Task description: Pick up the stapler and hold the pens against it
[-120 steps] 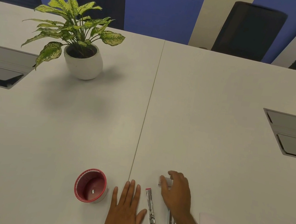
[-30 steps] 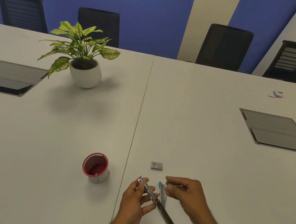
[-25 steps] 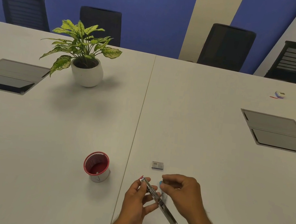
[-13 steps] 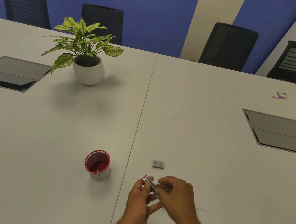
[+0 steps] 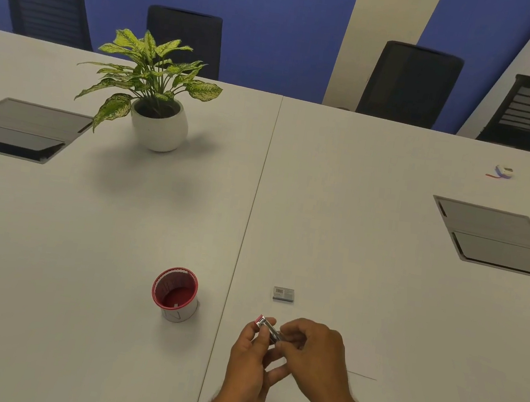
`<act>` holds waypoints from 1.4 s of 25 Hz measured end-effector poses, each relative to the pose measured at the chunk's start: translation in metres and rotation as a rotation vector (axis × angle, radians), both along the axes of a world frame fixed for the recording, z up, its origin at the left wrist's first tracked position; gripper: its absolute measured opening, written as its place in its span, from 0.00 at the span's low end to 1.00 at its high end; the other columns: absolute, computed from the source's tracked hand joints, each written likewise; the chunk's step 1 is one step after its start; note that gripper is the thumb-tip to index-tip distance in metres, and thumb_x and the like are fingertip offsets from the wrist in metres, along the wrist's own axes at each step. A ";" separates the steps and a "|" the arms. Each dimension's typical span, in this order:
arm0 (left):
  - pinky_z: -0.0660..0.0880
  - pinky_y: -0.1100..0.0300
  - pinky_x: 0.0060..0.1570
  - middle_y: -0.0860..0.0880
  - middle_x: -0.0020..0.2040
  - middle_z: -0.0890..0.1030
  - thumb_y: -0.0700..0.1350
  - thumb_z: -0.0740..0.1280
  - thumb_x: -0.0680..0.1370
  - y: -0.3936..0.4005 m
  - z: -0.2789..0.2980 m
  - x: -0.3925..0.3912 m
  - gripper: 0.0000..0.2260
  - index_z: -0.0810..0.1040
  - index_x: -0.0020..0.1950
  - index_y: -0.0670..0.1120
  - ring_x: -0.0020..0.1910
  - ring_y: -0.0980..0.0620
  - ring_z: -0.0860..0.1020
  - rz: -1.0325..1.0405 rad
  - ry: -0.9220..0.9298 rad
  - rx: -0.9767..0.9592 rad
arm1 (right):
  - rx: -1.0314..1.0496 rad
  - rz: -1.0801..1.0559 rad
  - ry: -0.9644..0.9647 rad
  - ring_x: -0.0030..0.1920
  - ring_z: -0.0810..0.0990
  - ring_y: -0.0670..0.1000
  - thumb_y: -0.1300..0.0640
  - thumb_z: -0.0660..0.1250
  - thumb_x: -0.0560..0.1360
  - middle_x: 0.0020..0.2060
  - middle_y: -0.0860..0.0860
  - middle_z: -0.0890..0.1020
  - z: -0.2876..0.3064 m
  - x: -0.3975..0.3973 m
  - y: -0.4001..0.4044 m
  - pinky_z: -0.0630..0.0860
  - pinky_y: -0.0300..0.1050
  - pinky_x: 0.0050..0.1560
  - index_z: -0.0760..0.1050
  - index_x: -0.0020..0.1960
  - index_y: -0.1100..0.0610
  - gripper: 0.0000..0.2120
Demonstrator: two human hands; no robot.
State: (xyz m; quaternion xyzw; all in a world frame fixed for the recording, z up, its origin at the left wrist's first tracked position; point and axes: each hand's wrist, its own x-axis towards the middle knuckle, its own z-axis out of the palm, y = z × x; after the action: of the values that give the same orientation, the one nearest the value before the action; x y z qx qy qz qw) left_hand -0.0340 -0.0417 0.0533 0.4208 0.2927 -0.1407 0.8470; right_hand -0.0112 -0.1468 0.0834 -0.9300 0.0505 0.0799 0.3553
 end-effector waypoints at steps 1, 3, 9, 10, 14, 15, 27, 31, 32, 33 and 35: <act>0.82 0.43 0.50 0.42 0.55 0.84 0.45 0.58 0.83 0.000 0.000 0.000 0.11 0.78 0.60 0.48 0.51 0.46 0.85 0.004 0.004 -0.005 | -0.006 0.004 0.003 0.42 0.83 0.42 0.55 0.73 0.70 0.44 0.43 0.87 0.000 0.000 0.000 0.80 0.36 0.51 0.84 0.51 0.48 0.09; 0.82 0.42 0.50 0.42 0.55 0.84 0.44 0.58 0.83 0.000 0.001 0.000 0.11 0.78 0.60 0.49 0.52 0.45 0.85 0.010 0.013 -0.013 | -0.017 0.009 0.002 0.42 0.83 0.43 0.55 0.73 0.70 0.44 0.44 0.87 0.001 0.001 0.000 0.80 0.36 0.50 0.84 0.51 0.48 0.09; 0.81 0.41 0.51 0.42 0.55 0.84 0.44 0.58 0.83 0.000 0.000 -0.001 0.11 0.78 0.60 0.48 0.52 0.44 0.84 0.013 0.030 -0.031 | -0.065 0.026 0.012 0.43 0.83 0.43 0.54 0.73 0.71 0.46 0.44 0.87 -0.001 0.000 0.002 0.79 0.35 0.51 0.84 0.52 0.48 0.10; 0.81 0.41 0.51 0.43 0.55 0.84 0.44 0.58 0.83 0.000 -0.001 -0.001 0.11 0.78 0.59 0.48 0.52 0.44 0.84 0.015 0.035 -0.033 | -0.073 0.028 0.014 0.43 0.83 0.43 0.54 0.72 0.71 0.46 0.44 0.87 -0.002 -0.001 0.002 0.79 0.36 0.51 0.84 0.52 0.48 0.10; 0.81 0.40 0.51 0.43 0.54 0.84 0.44 0.58 0.83 0.001 -0.004 -0.002 0.11 0.79 0.58 0.48 0.52 0.44 0.84 0.019 0.048 -0.034 | -0.087 0.028 0.017 0.43 0.82 0.43 0.53 0.72 0.72 0.47 0.44 0.87 -0.003 -0.003 0.003 0.77 0.35 0.51 0.84 0.52 0.48 0.09; 0.81 0.40 0.50 0.43 0.54 0.84 0.44 0.58 0.83 0.001 -0.004 -0.002 0.11 0.79 0.58 0.47 0.52 0.44 0.84 0.018 0.050 -0.035 | -0.086 0.028 0.017 0.43 0.82 0.43 0.53 0.72 0.72 0.47 0.44 0.87 -0.003 -0.003 0.004 0.77 0.35 0.51 0.84 0.52 0.48 0.09; 0.82 0.43 0.49 0.40 0.54 0.85 0.45 0.56 0.84 0.004 -0.005 0.002 0.12 0.77 0.61 0.45 0.52 0.42 0.84 0.040 0.062 -0.081 | -0.016 0.036 -0.007 0.40 0.82 0.41 0.50 0.74 0.70 0.34 0.30 0.80 0.005 -0.008 0.004 0.81 0.39 0.47 0.84 0.43 0.43 0.04; 0.82 0.43 0.48 0.38 0.55 0.83 0.45 0.56 0.84 0.007 -0.010 0.005 0.13 0.76 0.63 0.43 0.52 0.40 0.84 0.068 0.090 -0.086 | -0.002 0.060 0.035 0.42 0.83 0.41 0.53 0.74 0.69 0.38 0.35 0.83 0.005 -0.014 -0.005 0.82 0.39 0.47 0.77 0.38 0.35 0.12; 0.82 0.42 0.48 0.37 0.55 0.83 0.45 0.57 0.84 0.007 -0.010 0.004 0.13 0.76 0.63 0.44 0.52 0.40 0.84 0.068 0.092 -0.083 | -0.013 0.072 0.045 0.43 0.83 0.42 0.54 0.73 0.70 0.39 0.37 0.84 0.004 -0.014 -0.007 0.82 0.38 0.48 0.77 0.39 0.35 0.12; 0.82 0.41 0.49 0.37 0.55 0.83 0.44 0.57 0.84 0.007 -0.010 0.003 0.12 0.75 0.64 0.46 0.52 0.40 0.84 0.063 0.089 -0.072 | -0.030 0.078 0.051 0.43 0.83 0.42 0.54 0.73 0.71 0.39 0.37 0.84 0.004 -0.014 -0.008 0.81 0.37 0.49 0.76 0.40 0.36 0.13; 0.82 0.42 0.49 0.38 0.54 0.84 0.43 0.59 0.83 0.005 -0.007 0.001 0.11 0.74 0.64 0.52 0.52 0.40 0.84 0.042 0.067 -0.043 | -0.051 0.081 0.047 0.43 0.83 0.42 0.55 0.72 0.72 0.41 0.38 0.84 0.002 -0.014 -0.009 0.77 0.33 0.49 0.78 0.42 0.37 0.11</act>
State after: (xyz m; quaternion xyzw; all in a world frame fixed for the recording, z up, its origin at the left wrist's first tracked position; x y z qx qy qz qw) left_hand -0.0325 -0.0364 0.0460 0.3911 0.3266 -0.1432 0.8484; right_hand -0.0254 -0.1558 0.0856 -0.9379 0.0232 0.1145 0.3266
